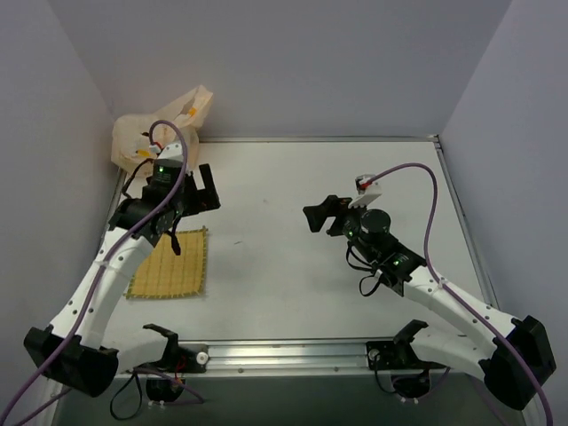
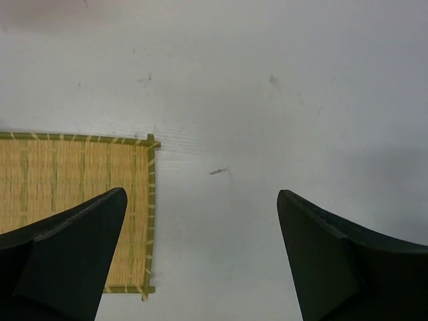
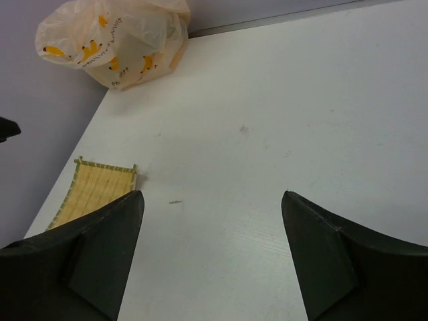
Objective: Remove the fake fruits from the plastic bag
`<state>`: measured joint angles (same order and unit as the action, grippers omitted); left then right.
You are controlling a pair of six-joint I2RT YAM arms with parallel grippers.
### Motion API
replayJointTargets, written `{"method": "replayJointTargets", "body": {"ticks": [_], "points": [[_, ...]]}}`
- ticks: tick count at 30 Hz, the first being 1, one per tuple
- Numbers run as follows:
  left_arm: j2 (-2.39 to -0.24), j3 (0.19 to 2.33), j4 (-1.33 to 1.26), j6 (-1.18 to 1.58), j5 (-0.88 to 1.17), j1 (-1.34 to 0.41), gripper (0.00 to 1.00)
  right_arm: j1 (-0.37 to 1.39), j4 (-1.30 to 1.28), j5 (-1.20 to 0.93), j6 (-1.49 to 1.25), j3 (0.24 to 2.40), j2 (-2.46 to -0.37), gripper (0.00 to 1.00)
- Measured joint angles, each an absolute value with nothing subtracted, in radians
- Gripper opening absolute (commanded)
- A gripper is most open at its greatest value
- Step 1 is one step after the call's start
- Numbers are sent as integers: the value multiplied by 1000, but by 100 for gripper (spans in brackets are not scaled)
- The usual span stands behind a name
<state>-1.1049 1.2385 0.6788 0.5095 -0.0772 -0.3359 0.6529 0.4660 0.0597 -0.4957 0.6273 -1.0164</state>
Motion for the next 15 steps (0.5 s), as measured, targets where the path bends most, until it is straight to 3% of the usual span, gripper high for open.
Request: {"method": "replayJointTargets", "body": {"ticks": [15], "points": [[-1480, 1636, 411, 377, -347, -299, 94, 607, 460, 36, -501, 613, -1019, 77]]}}
